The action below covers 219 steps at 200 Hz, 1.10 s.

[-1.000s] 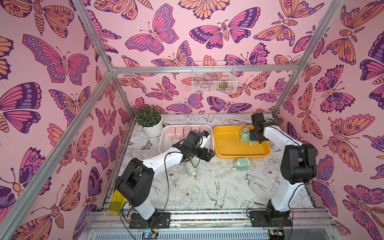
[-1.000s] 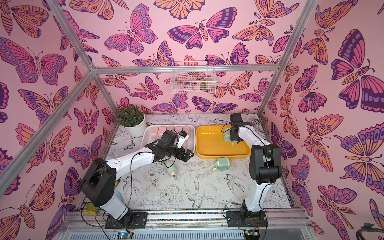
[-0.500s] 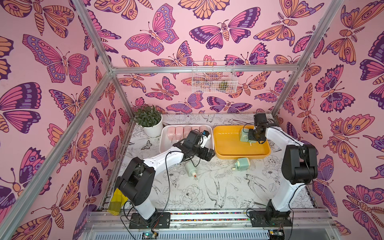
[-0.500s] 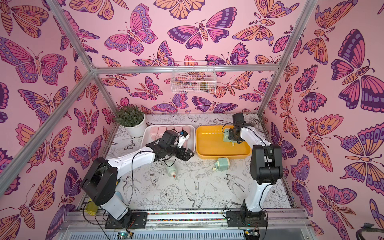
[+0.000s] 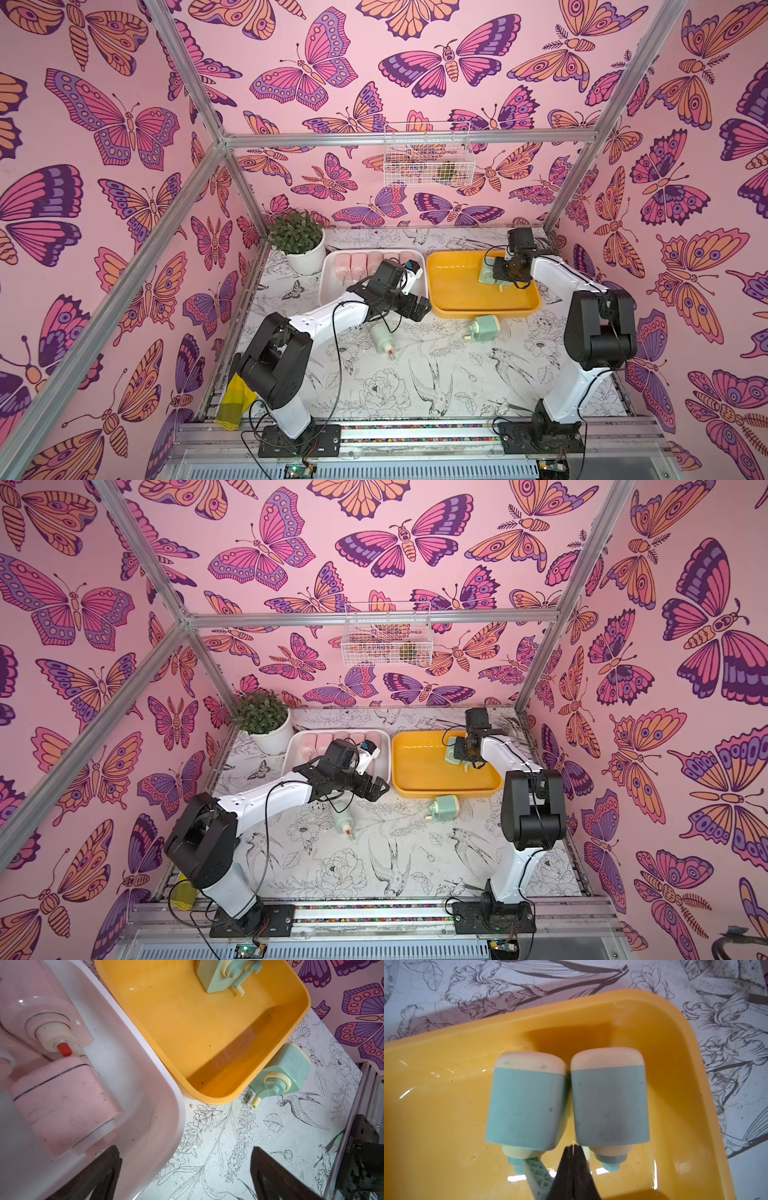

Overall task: Place the pencil sharpeners by color into the storage box
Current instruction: Place the pencil sharpener in the storage box.

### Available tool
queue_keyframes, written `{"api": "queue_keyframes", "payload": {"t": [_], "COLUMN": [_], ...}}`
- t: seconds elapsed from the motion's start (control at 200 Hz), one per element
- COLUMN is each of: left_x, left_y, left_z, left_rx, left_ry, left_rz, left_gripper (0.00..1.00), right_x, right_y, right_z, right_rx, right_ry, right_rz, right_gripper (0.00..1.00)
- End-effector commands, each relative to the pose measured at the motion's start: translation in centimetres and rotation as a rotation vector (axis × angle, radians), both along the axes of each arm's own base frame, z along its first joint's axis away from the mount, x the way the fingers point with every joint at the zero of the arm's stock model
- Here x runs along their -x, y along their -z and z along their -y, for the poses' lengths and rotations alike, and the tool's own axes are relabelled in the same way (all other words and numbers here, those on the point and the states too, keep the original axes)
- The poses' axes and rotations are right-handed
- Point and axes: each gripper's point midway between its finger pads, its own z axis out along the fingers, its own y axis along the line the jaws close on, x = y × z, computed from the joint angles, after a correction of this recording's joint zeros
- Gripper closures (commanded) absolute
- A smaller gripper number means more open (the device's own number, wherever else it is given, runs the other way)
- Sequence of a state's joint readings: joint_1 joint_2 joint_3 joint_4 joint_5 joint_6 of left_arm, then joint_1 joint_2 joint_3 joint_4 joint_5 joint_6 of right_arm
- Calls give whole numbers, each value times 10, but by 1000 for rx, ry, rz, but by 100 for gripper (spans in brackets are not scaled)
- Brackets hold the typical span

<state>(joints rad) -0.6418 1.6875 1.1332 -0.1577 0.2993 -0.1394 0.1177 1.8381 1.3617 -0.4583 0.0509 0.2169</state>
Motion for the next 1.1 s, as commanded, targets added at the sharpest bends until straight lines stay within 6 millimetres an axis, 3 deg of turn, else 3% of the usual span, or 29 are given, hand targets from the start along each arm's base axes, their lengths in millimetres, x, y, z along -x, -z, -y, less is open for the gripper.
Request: {"api": "queue_keyframes", "payload": {"t": [0.0,0.165,0.3,0.466,0.581,0.631,0.746,0.811,1.091], "left_x": [2,2,3,3,4,4,4,3,6], "left_y": [-1,-2,-1,-1,0,0,1,1,3], "left_z": [6,6,6,5,5,5,6,7,5], "left_rx": [9,10,9,9,7,6,7,9,1], "left_ry": [20,20,22,19,19,19,21,21,19], "left_rz": [-17,-17,-19,-20,-24,-22,-27,-28,-27], "left_gripper": [0,0,0,0,0,0,0,0,0], "right_x": [-9,-10,-13,-11,-6,-4,1,5,30], "right_y": [-24,-13,-16,-28,-39,-44,-47,-38,10], "right_z": [-9,-21,-26,8,20,16,-14,-21,-17], "right_rx": [-55,-88,-69,73,128,104,-38,-72,-73], "right_ry": [-18,-41,-49,86,123,103,-8,-23,11], "right_rz": [63,31,39,62,91,103,120,88,-21], "right_gripper": [92,92,91,90,88,88,87,87,89]}}
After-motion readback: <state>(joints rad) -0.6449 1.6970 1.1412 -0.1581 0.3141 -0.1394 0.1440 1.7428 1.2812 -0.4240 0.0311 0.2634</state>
